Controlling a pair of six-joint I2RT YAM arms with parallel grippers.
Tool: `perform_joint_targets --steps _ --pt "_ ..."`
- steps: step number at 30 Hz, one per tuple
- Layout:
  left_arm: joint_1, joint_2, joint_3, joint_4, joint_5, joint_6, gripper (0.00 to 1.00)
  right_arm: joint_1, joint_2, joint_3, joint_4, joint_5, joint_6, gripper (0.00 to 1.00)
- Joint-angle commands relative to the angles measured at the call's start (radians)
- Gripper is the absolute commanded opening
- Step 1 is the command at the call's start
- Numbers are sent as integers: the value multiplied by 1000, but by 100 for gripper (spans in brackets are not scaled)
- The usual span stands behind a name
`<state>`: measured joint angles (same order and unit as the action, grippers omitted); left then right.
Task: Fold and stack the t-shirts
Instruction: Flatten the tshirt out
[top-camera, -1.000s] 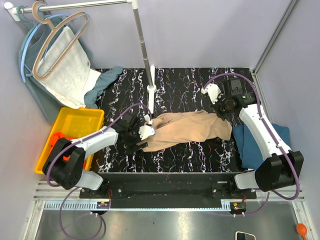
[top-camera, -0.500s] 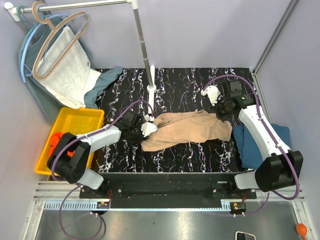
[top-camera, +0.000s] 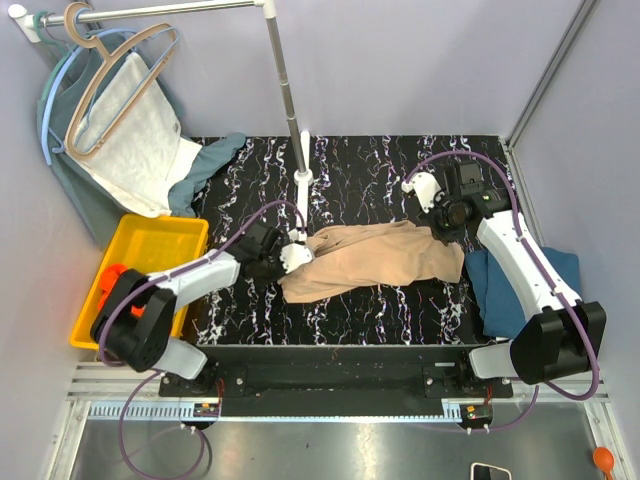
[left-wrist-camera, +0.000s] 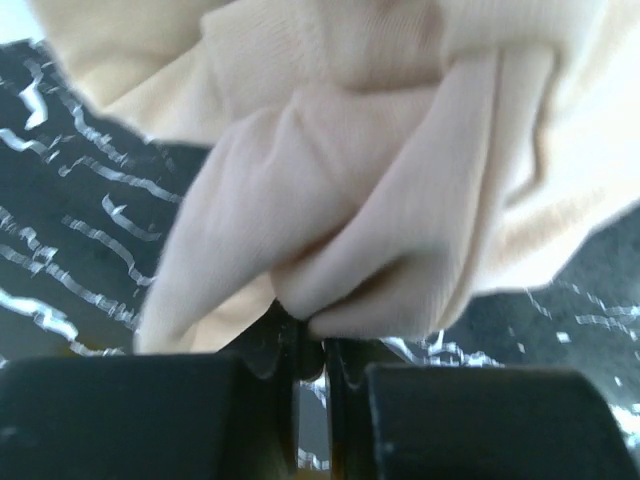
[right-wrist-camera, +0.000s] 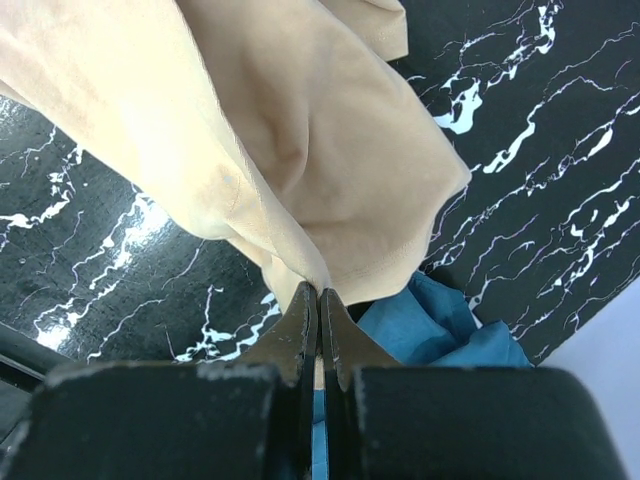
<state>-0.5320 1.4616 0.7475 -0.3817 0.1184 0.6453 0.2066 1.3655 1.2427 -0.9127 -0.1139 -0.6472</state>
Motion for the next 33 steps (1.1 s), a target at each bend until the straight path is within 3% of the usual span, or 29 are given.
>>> perform_joint_targets --steps 1,7,11,21,29,31,33 --pt "-3 -138 47 -68 -31 -32 0 -6 -42 3 24 -21 27 0" --pt "-3 -345 140 -112 -68 -99 0 -4 -54 67 35 11 119 0" --pt "-2 -412 232 -121 -172 -52 0 -4 -14 176 29 108 126 0" --pt "23 -342 604 -197 -390 31 3 -7 87 527 21 486 -75 0" --pt "148 -296 748 -212 -336 94 14 -22 156 773 80 571 -173 0" --pt "165 -293 798 -210 -323 82 13 -23 176 851 78 566 -183 0" --pt "175 -293 844 -198 -292 59 3 -22 190 924 72 553 -184 0"
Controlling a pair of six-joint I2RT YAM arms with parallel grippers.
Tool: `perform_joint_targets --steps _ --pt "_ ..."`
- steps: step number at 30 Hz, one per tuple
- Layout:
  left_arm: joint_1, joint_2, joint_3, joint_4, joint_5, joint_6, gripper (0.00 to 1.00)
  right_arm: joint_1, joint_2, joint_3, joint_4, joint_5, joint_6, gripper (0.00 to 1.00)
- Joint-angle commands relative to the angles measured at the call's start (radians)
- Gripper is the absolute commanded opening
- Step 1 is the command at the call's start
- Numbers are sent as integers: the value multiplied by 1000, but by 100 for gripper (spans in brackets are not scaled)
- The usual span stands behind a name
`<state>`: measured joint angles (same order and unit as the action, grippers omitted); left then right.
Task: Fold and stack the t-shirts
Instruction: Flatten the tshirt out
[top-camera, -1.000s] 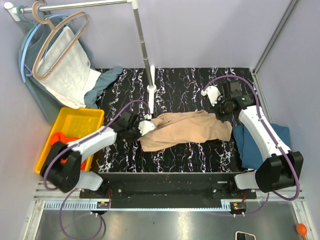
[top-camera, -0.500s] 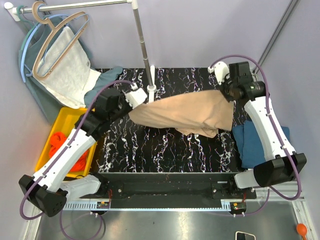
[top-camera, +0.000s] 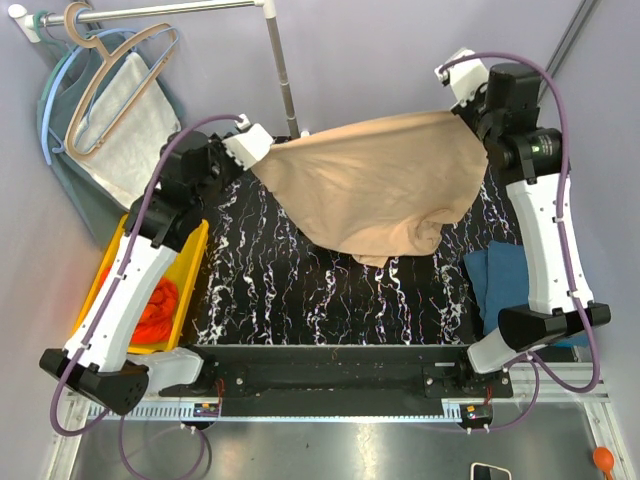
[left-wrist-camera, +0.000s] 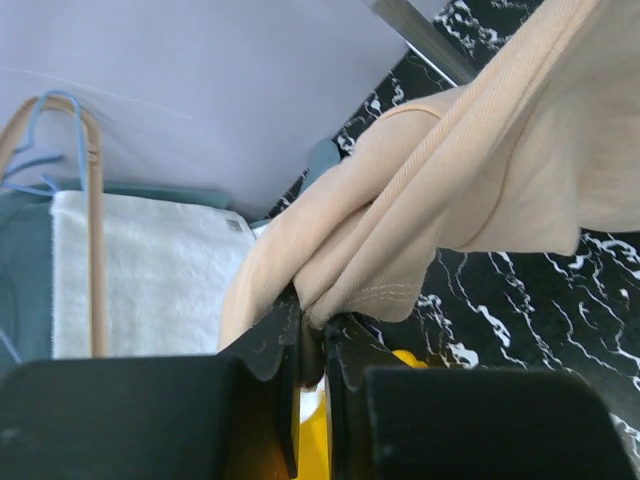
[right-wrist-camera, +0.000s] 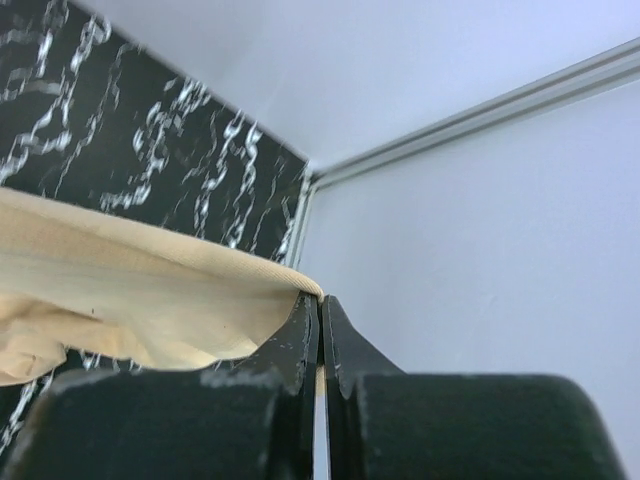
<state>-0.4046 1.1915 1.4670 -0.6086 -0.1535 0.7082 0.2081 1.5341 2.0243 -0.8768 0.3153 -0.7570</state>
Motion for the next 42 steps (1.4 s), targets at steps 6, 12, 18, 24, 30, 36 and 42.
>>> perform_joint_targets --steps 6,12,18,24,30,36,42 --pt "47 40 316 66 -17 -32 0 -22 101 393 -34 65 -42 0" --pt "47 137 565 124 -67 -45 0 11 147 527 -44 57 -80 0" --pt "12 108 642 63 -37 -43 0 134 58 469 -85 123 -140 0" --pt "-10 -85 478 44 -21 16 0 192 -66 418 -148 165 -142 0" --pt "-11 -191 458 -46 -52 49 0 194 -169 383 -202 189 -127 0" --pt "-13 -162 501 -46 -149 103 0 194 -195 341 -189 220 -123 0" --pt "4 -31 472 143 -259 201 0 194 -175 211 13 289 -186 0"
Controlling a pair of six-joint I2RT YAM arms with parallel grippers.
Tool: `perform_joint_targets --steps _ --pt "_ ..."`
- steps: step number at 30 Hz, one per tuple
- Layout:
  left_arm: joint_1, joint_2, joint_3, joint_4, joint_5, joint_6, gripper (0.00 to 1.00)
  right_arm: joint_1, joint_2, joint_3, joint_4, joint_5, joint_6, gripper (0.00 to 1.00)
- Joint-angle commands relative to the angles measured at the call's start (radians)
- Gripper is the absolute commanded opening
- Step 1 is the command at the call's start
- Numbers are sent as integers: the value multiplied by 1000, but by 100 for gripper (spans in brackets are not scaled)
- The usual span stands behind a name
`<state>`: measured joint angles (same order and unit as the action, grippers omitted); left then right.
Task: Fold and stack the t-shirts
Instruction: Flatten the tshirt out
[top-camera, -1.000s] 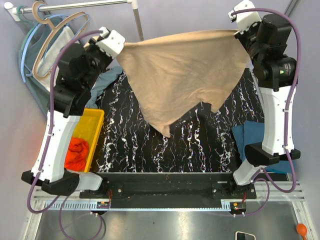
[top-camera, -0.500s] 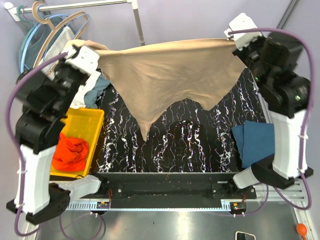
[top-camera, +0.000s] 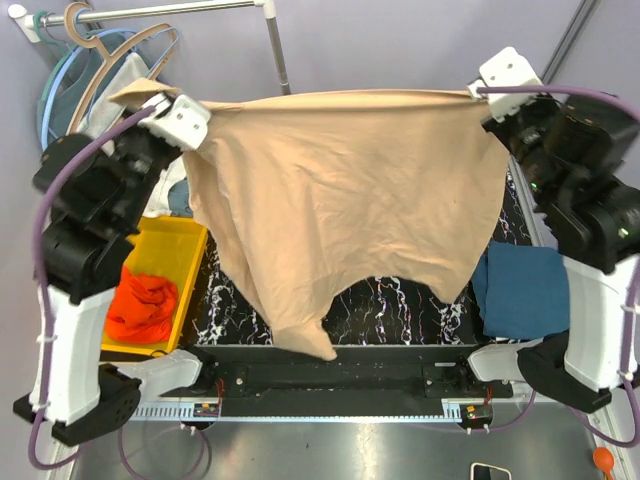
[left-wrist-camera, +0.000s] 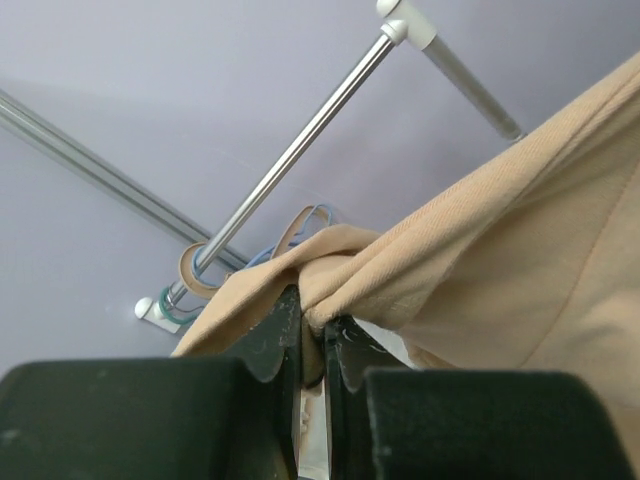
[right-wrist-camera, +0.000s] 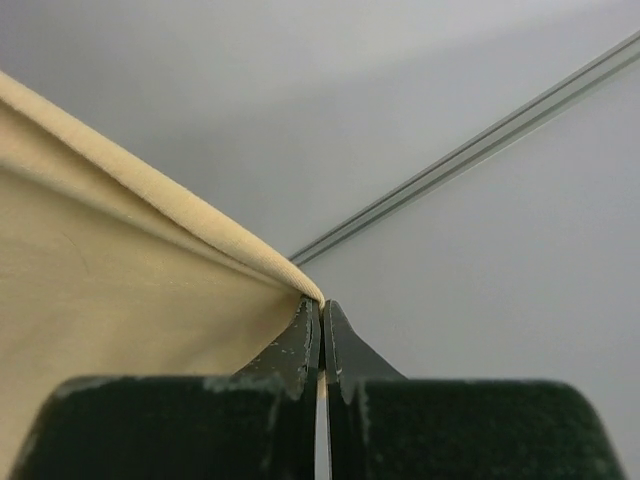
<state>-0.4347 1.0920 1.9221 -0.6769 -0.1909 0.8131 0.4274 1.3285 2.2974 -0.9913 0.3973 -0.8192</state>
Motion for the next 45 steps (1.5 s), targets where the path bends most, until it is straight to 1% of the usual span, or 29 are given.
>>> perform_joint_targets --steps 1,2,3,4,5,6,7,8,9,10,12,13,15,16,18,19,21,26,31,32,34,35,37,38,39,40,42,45 --pt "46 98 53 232 -225 97 0 -27 38 -85 204 218 -150 0" --pt "80 130 89 238 -220 90 0 -30 47 -87 238 222 -161 0" --pt "99 207 127 240 -217 68 0 -38 73 -79 262 224 -169 0" --pt "115 247 214 241 -220 57 0 -48 93 -47 301 222 -170 0" --pt "149 326 259 250 -226 49 0 -64 115 -21 318 222 -166 0" --pt "160 365 303 254 -238 44 0 -79 167 12 327 219 -158 0" --pt "172 402 392 254 -252 46 0 -125 198 101 335 207 -135 0" --pt "185 470 432 264 -265 49 0 -143 227 147 336 199 -129 0" --pt "189 498 472 267 -277 63 0 -163 283 192 336 193 -127 0" --pt "189 525 529 278 -289 76 0 -185 311 273 341 189 -129 0" --pt "191 557 546 318 -306 107 0 -191 377 338 347 193 -156 0" --pt "189 554 520 335 -312 118 0 -191 392 377 352 201 -166 0" --pt "197 517 471 385 -315 130 0 -191 414 396 367 207 -187 0" --pt "205 499 400 413 -317 133 0 -191 414 390 373 212 -192 0" --pt "212 433 341 454 -309 138 0 -191 399 373 391 215 -190 0" --pt "215 415 286 471 -312 143 0 -191 390 344 399 215 -190 0" --pt "220 356 246 505 -312 164 0 -191 354 306 424 218 -190 0" --pt "231 266 233 485 -311 169 0 -191 259 180 437 222 -176 0" --pt "231 212 227 444 -300 159 0 -191 186 71 431 222 -169 0" --pt "231 189 221 416 -297 147 0 -191 158 62 418 216 -161 0" --pt "231 154 190 381 -282 123 0 -191 132 60 334 180 -115 0" --pt "231 111 172 340 -271 104 0 -191 108 60 300 166 -101 0" --pt "229 57 94 303 -227 72 0 -191 81 65 183 108 -43 0" --pt "231 5 68 251 -208 39 0 -191 58 66 133 77 -20 0" --pt "229 -18 25 226 -184 19 0 -191 51 65 50 28 36 0" --pt "231 -39 8 200 -176 0 0 -191 41 65 14 15 63 0" --pt "231 -82 -49 169 -177 -26 0 -191 28 50 -48 -5 113 0" --pt "231 -87 -51 169 -191 -51 0 -193 8 17 -27 0 126 0"
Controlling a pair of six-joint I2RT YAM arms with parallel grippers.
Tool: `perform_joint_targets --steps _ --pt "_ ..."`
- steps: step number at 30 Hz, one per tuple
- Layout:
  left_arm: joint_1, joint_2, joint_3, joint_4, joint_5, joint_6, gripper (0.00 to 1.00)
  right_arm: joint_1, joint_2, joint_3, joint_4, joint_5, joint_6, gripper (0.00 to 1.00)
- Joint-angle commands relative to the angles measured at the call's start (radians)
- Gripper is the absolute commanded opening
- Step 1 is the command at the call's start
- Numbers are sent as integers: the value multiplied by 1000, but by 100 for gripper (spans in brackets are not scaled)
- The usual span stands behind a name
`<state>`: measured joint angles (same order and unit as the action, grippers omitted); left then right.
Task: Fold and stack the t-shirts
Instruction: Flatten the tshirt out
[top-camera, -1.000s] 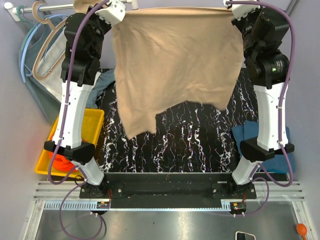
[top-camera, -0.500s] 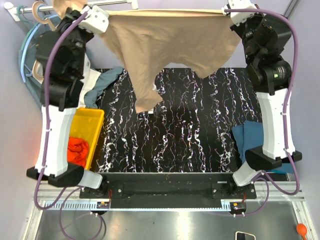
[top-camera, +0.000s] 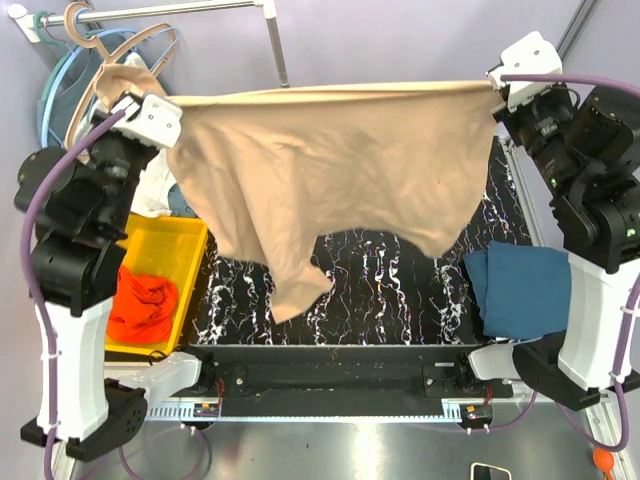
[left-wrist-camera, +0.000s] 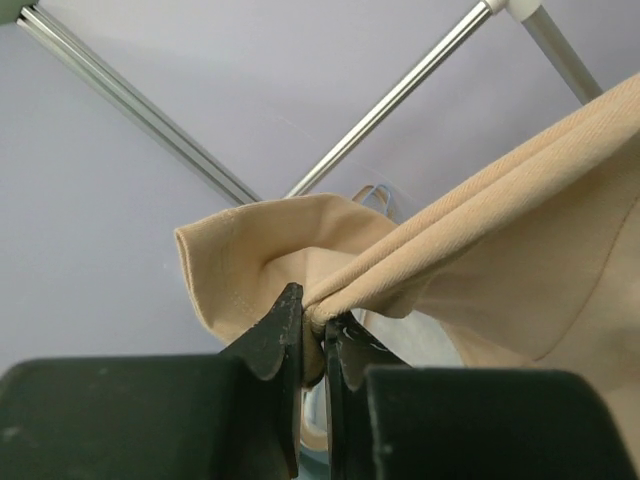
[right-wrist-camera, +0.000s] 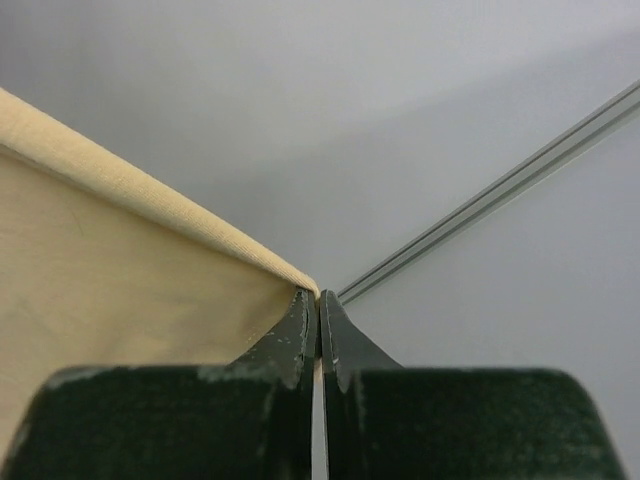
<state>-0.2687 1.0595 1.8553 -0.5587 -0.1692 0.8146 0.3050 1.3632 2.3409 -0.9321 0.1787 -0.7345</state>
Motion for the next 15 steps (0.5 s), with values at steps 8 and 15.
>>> perform_joint_targets --steps 8,15 --pt "94 199 192 169 -233 -106 0 -70 95 40 155 288 -5 0" --pt "148 585 716 177 -220 -126 0 -78 356 399 367 297 -75 0"
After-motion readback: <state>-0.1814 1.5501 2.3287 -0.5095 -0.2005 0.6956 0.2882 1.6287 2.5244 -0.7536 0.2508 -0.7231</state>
